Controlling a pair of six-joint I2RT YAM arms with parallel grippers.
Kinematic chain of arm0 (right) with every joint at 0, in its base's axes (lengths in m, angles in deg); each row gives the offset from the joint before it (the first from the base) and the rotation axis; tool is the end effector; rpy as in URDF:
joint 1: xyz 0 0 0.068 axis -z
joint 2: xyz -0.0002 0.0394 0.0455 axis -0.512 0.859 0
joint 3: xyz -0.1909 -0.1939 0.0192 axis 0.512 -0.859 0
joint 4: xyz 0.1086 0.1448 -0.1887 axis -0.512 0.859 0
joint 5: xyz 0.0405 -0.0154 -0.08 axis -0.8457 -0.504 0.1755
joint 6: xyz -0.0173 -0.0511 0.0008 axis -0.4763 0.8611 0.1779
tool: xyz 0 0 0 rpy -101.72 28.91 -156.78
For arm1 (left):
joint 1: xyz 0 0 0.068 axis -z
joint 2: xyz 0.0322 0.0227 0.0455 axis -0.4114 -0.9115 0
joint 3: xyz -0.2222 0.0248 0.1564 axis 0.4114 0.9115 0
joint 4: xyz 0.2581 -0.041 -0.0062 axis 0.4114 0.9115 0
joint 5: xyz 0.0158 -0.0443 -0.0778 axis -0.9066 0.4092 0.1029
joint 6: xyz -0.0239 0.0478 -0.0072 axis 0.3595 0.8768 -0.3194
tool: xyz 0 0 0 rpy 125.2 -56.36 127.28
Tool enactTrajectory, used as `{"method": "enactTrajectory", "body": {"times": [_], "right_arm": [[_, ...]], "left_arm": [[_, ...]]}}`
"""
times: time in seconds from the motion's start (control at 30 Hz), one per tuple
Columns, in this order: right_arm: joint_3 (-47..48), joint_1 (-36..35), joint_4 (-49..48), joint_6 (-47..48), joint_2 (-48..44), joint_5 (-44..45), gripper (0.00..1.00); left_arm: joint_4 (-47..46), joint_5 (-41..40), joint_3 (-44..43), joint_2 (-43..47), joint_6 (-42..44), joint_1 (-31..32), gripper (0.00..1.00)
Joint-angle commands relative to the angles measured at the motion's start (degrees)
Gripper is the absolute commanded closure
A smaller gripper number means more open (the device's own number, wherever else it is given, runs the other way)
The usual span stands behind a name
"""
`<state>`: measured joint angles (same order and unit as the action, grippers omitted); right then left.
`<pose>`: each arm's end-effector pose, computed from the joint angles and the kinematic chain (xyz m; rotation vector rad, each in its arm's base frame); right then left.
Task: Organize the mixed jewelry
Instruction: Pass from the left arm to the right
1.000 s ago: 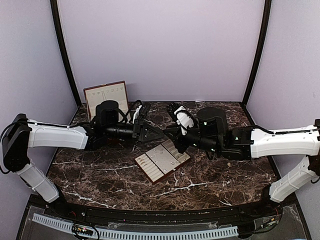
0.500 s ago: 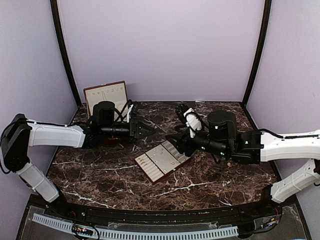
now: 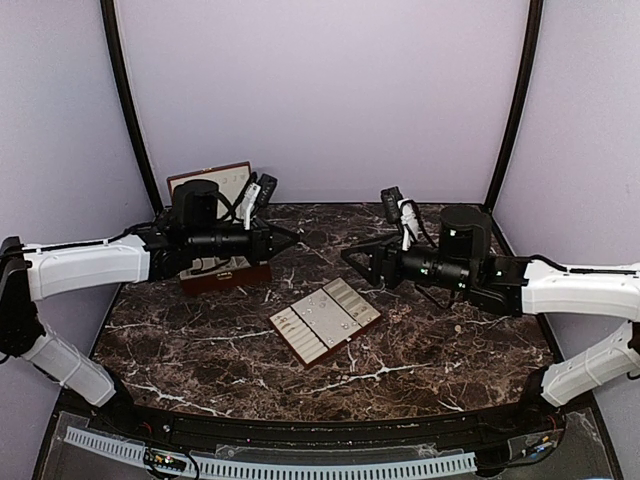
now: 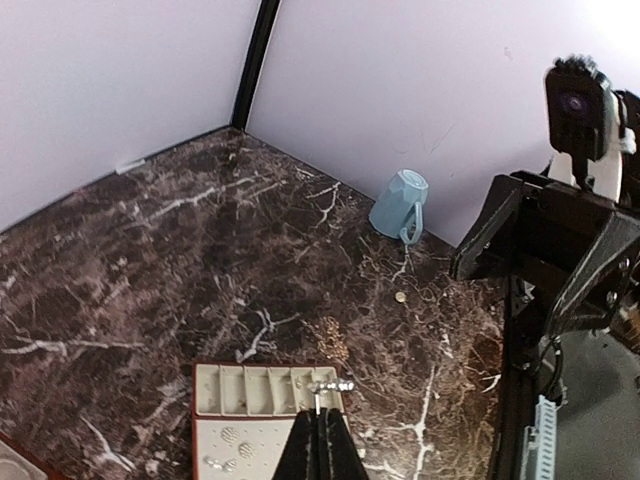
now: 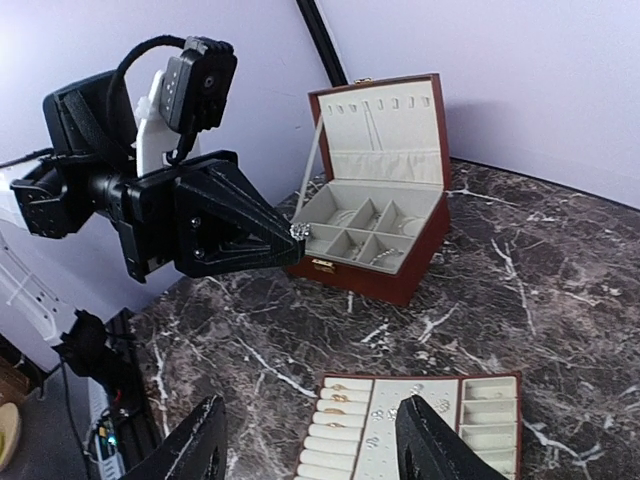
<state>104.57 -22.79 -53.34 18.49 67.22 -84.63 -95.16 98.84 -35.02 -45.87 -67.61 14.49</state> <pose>0.1705 0.2363 0.2973 -0.5816 1.7561 1.0165 0.2501 -0.2220 0.3003 0.7792 1.7083 -1.0557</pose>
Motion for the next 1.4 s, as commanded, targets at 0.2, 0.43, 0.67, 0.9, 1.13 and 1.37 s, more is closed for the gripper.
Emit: {"method": "enactTrajectory", "body": {"times": [0.2, 0.43, 0.67, 0.9, 1.13, 1.37], "right_arm": [[1.7, 2.5, -14.1, -16.3, 6.4, -16.3, 0.4], [6.4, 1.8, -12.6, -17.9, 11.2, -20.2, 0.48], [13.7, 0.8, -2.3, -17.1, 14.5, -17.3, 0.55], [17.8, 0.5, 0.1, -21.8, 18.2, -18.2, 0.54], [20.1, 0.1, 1.3, -23.8, 19.7, -19.2, 0.6], [19.9, 0.1, 0.6, -24.2, 20.3, -20.3, 0.72]], "left_arm": [[-8.6, 5.7, 9.5, 6.7, 17.8, -0.2, 1.0], [-9.8, 8.5, 11.1, 8.3, 19.5, 0.4, 1.0], [-7.7, 5.2, 10.8, 8.4, 22.2, 2.3, 1.0], [-6.1, 1.7, 10.8, 9.2, 24.7, 3.6, 1.0], [-5.0, -4.4, 11.1, 9.8, 26.9, 5.2, 1.0], [-4.7, -7.6, 11.2, 10.1, 27.6, 5.9, 1.0]]}}
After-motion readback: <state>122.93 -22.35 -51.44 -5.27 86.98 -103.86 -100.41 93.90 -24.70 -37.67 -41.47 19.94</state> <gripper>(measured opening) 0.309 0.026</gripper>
